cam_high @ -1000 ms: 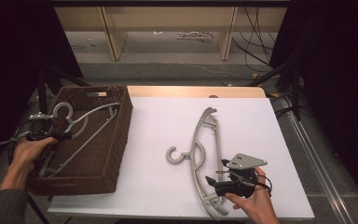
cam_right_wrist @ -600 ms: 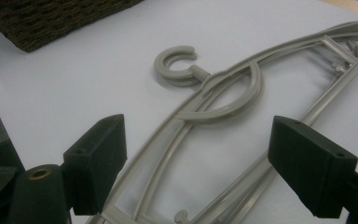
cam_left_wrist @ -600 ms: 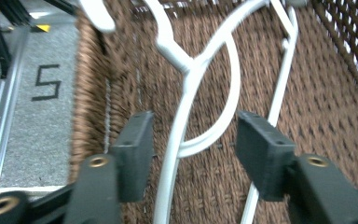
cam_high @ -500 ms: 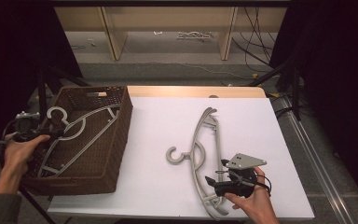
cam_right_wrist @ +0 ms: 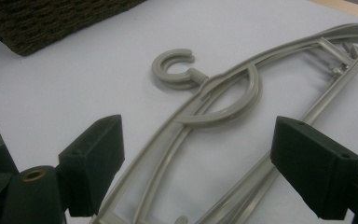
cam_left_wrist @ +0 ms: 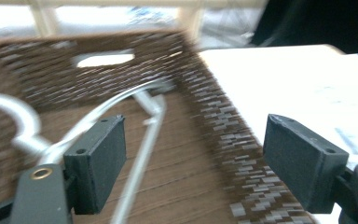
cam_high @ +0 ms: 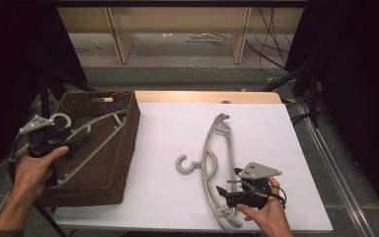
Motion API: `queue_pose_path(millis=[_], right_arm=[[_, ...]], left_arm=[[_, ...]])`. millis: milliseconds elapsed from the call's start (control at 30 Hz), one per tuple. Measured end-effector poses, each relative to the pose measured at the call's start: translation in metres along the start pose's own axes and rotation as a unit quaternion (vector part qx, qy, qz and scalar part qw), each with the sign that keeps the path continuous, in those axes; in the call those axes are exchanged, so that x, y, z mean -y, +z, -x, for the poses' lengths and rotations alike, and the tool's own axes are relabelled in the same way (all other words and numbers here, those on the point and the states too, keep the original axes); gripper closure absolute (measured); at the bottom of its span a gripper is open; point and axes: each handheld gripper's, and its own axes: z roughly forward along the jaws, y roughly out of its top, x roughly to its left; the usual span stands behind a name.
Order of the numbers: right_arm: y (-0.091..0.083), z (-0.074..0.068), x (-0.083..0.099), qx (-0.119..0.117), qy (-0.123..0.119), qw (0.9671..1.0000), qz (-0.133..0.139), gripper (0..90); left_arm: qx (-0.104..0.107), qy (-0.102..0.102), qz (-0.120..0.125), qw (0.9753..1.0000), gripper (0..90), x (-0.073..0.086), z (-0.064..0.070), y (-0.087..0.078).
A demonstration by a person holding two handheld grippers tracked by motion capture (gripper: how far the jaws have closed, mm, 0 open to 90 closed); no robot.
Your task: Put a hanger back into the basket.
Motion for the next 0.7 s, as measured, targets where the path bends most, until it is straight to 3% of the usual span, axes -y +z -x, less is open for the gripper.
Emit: queue_pose_path(millis=[100, 233, 367, 467, 567, 600, 700], right_arm=[[0.001, -0.001, 0.001, -0.001, -0.001, 1.0000, -0.001, 18.1], [0.003, -0.003, 0.001, -0.005, 0.000, 1.0000, -0.006, 18.2], [0.005, -0.006, 0.000, -0.006, -0.003, 1.0000, -0.007, 18.3], [0.008, -0.008, 0.001, -0.008, -0.006, 0.9999, -0.013, 18.3], [0.010, -0.008, 0.001, -0.010, -0.009, 0.9997, -0.019, 18.3], [0.011, -0.009, 0.001, -0.008, -0.005, 0.9997, -0.020, 18.3], [0.012, -0.010, 0.001, -0.012, -0.005, 0.9996, -0.024, 18.3]], left_arm=[[0.034, 0.002, 0.016, 0.9993, 20.9, 0.001, 0.025, -0.001], [0.072, 0.021, 0.024, 0.9969, 20.0, 0.006, 0.057, 0.002], [0.099, 0.035, 0.025, 0.9941, 19.4, 0.014, 0.085, 0.006], [0.135, 0.054, 0.021, 0.9891, 17.7, 0.023, 0.104, 0.011], [0.163, 0.058, 0.024, 0.9847, 17.7, 0.032, 0.121, 0.016], [0.174, 0.065, 0.026, 0.9822, 17.7, 0.036, 0.127, 0.018], [0.187, 0.067, 0.029, 0.9796, 17.3, 0.043, 0.137, 0.022]])
